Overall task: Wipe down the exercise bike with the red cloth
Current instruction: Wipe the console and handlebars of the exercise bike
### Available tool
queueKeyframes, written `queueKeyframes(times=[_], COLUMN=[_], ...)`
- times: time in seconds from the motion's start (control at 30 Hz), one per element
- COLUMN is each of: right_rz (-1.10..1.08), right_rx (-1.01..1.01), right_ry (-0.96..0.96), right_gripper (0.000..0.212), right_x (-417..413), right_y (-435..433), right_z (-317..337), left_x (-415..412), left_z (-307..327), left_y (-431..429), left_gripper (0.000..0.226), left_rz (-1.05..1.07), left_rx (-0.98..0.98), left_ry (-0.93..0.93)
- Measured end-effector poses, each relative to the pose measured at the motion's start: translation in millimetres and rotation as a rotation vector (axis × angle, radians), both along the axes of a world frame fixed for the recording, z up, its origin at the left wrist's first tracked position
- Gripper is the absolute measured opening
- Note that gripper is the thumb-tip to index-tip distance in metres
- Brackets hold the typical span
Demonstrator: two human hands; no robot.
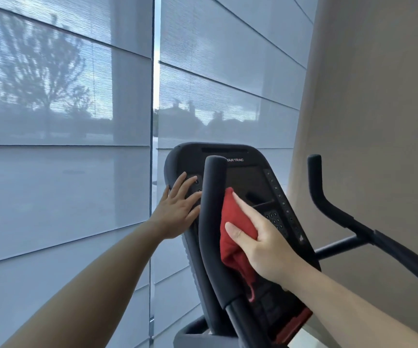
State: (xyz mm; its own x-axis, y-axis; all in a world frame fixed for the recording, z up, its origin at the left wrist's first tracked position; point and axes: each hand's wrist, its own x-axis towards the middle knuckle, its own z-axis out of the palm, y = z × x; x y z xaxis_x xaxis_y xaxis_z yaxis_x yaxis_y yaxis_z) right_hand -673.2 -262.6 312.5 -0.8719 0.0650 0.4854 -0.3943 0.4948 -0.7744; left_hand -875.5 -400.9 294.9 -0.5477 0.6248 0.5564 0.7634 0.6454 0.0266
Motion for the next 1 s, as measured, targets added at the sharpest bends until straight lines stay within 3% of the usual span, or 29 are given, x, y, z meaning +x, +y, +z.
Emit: queueKeyframes(times=[0.2, 0.37, 0.53, 0.67, 0.77, 0.9, 1.0], right_rz=[0.03, -0.064, -0.071, -0.093, -0.26, -0.379, -0.46], right_rx=[0.105, -0.047, 0.058, 0.083, 0.036, 0.109, 0.182], right_ry=[-0.096, 0.008, -0.12, -0.202, -0.085, -0.075, -0.178], right_gripper=[0.059, 0.054, 0.053, 0.036, 0.037, 0.046, 0.039], right_x=[11.4, 4.9, 8.4, 26.4, 18.6, 6.2, 22.5], right_y=[-1.8, -3.3, -16.0, -10.9, -18.5, -48.3, -55.5], right_z=[-13.8, 9.7, -6.8, -4.2, 8.1, 3.2, -3.1], left_x=[-0.7, 0.9, -18.5, -27.8, -32.4, -36.3, -39.1], left_z=[1.2, 8.1, 23.7, 21.8, 14.8, 13.5, 11.7], left_y=[0.0, -2.5, 0.3, 7.2, 8.3, 7.8, 6.7], left_gripper=[0.048, 0.071, 0.04, 0.047, 0.044, 0.039, 0.034], left_rz=[0.019, 0.019, -0.021, -0.147, -0.237, -0.295, -0.337], left_rx=[-0.016, -0.018, 0.091, 0.269, 0.387, 0.412, 0.417], left_ry=[-0.006, 0.102, 0.227, 0.277, 0.295, 0.319, 0.335])
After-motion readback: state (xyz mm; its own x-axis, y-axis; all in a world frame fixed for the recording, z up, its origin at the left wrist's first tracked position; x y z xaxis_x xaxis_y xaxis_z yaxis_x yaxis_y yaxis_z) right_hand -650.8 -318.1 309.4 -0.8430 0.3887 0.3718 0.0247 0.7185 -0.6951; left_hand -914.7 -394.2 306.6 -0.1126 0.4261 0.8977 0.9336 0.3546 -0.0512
